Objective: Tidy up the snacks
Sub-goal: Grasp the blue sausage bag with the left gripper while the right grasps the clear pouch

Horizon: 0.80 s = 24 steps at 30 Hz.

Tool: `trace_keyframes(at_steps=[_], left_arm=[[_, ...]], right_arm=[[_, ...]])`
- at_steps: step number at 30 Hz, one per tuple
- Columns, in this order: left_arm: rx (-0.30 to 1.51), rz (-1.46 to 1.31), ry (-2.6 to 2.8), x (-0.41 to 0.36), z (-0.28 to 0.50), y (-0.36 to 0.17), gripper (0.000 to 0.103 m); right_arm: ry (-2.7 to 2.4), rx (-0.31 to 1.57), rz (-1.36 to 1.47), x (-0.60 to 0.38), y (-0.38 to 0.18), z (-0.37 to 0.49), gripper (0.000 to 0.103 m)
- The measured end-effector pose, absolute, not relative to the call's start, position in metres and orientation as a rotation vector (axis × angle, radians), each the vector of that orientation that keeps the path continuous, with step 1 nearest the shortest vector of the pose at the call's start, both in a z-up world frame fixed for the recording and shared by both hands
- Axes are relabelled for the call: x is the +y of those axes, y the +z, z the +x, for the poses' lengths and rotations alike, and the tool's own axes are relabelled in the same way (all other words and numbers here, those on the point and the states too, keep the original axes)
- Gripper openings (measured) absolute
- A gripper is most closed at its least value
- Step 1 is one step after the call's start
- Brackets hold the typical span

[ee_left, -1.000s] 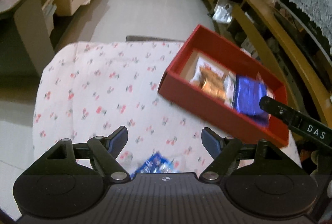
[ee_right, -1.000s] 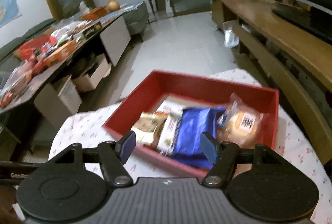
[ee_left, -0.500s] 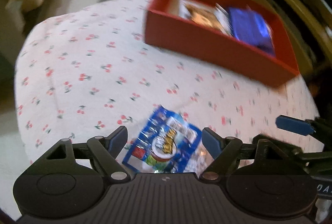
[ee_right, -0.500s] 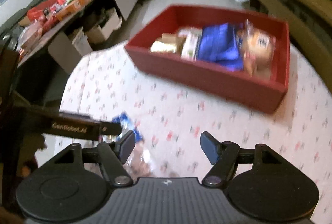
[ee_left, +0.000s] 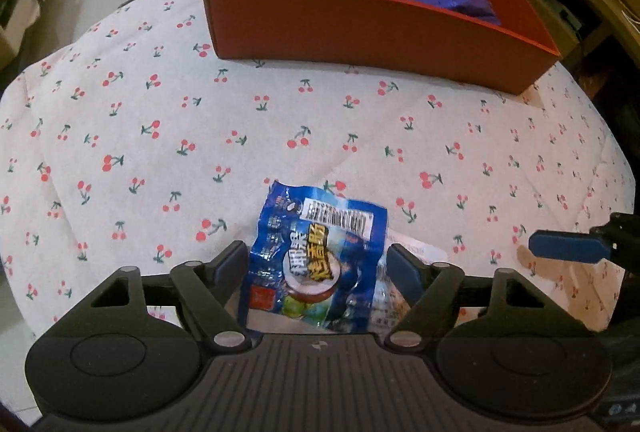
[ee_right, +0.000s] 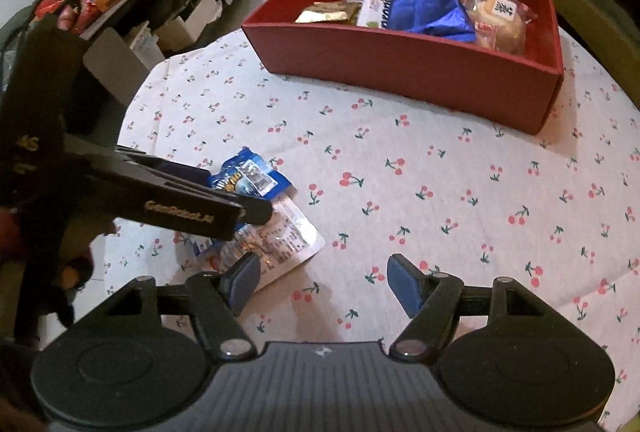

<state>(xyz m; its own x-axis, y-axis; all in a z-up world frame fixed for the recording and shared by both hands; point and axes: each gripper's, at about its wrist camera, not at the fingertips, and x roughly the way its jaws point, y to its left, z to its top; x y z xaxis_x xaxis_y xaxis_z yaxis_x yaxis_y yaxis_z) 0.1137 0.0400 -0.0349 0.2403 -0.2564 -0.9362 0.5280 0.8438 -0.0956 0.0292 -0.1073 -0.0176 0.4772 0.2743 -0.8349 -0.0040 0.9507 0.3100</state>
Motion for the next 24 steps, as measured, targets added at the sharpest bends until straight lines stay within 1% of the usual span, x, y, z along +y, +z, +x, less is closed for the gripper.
trace_keyframes(at_steps=[1, 6, 13, 21, 24], left_arm=[[1.217, 0.261, -0.544, 0.041, 0.112, -0.034, 0.075], [1.263, 0.221, -0.488, 0.055, 0.111, -0.031, 0.075], [1.256, 0.144, -0.411, 0.083, 0.117, -0.022, 0.074], [1.222, 0.072, -0.399, 0.096, 0.120, -0.005, 0.075], [1.215, 0.047, -0.385, 0.101, 0.122, -0.001, 0.075]], right_arm=[[0.167, 1.067, 0.280, -0.107, -0.018, 0.028, 0.079], [0.156, 1.084, 0.287, -0.099, -0.022, 0.026, 0.079], [0.158, 1.096, 0.285, -0.077, -0.025, 0.025, 0.079], [0.120, 1.113, 0.425, -0.049, -0.035, 0.041, 0.080], [0.082, 1.101, 0.439, -0.040, -0.037, 0.046, 0.084]])
